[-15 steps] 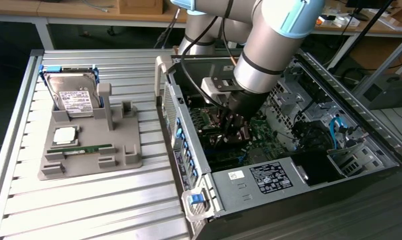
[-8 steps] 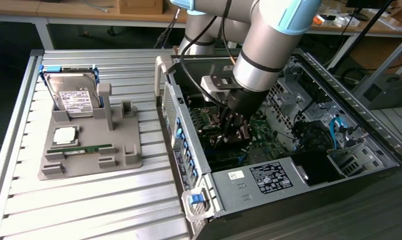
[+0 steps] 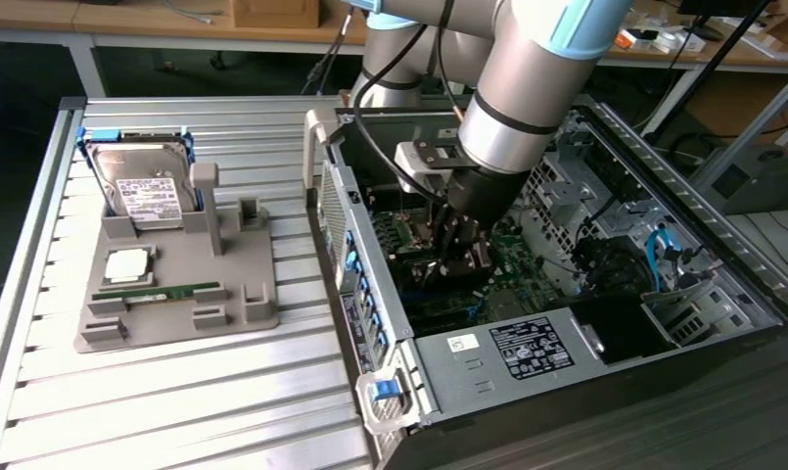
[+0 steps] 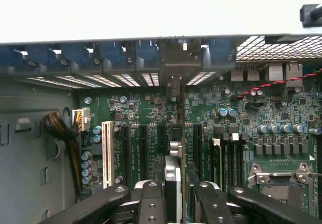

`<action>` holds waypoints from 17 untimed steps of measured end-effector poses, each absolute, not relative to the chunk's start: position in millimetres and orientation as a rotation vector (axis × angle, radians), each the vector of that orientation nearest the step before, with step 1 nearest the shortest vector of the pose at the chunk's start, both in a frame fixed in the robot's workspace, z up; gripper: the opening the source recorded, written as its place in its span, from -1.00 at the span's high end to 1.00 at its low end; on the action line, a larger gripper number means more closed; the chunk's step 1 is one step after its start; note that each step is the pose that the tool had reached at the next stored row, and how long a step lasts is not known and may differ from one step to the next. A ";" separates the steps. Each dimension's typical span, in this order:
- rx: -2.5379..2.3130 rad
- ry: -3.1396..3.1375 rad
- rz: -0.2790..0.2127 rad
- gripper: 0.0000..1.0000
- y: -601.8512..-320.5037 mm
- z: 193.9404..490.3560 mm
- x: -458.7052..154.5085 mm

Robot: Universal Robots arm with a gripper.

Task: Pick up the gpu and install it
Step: 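Insert the gpu into the slot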

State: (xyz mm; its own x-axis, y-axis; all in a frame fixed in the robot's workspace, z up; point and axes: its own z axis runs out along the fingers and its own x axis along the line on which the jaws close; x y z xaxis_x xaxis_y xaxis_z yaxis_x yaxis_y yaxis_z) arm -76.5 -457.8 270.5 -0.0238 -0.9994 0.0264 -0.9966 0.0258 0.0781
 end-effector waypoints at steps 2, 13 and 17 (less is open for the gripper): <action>2.147 -2.200 -0.068 0.46 -457.9 270.6 -76.5; 2.164 -2.227 -0.122 0.46 -457.9 270.3 -76.4; 2.138 -2.255 -0.124 0.46 -457.8 270.1 -75.6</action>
State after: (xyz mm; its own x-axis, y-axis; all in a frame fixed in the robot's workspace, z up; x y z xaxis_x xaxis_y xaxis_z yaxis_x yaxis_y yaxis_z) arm -75.6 -457.8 270.1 -0.0545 -0.9980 -0.0315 -0.9955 0.0519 0.0798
